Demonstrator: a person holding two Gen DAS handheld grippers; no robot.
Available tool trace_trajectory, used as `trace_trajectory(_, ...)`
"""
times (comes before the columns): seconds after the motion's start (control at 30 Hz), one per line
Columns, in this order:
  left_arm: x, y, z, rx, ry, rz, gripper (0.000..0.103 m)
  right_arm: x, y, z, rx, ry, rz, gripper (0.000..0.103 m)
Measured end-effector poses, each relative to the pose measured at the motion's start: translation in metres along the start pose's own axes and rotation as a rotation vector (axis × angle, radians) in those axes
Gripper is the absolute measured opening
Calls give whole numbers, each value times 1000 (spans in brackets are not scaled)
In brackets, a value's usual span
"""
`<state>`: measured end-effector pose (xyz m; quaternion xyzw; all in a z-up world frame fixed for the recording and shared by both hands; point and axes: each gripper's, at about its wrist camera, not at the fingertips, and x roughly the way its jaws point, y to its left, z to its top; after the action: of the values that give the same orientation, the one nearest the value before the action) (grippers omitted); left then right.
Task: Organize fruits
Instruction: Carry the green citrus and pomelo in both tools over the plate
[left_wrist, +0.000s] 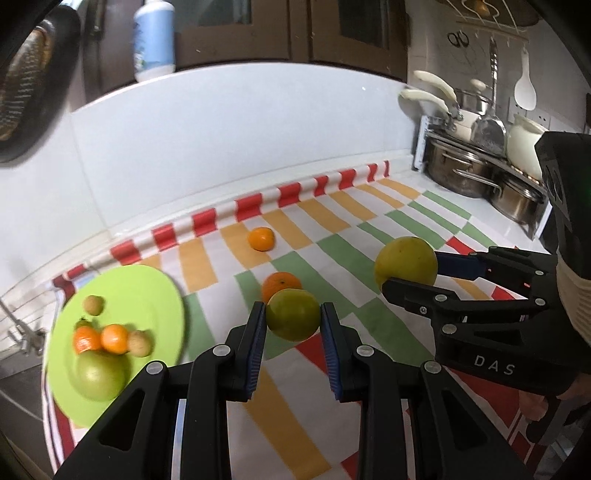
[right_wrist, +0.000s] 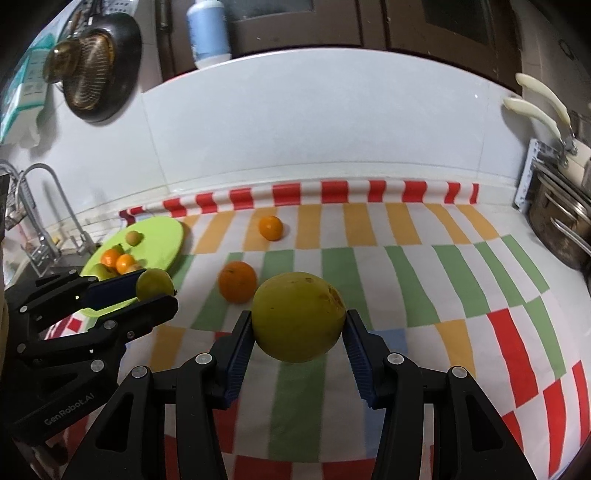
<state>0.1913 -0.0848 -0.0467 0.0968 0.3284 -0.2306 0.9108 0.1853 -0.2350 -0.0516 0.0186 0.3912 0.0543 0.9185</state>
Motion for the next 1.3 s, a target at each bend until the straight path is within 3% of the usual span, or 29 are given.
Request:
trace_trajectory(0.57, -67, 31, -16, -102, -74, 134, 30, -32, 54, 8, -97, -63, 94, 50)
trace_trajectory(1.3, -125, 68, -35, -148, -138, 260, 30, -55, 114, 17, -171, -139, 178, 50)
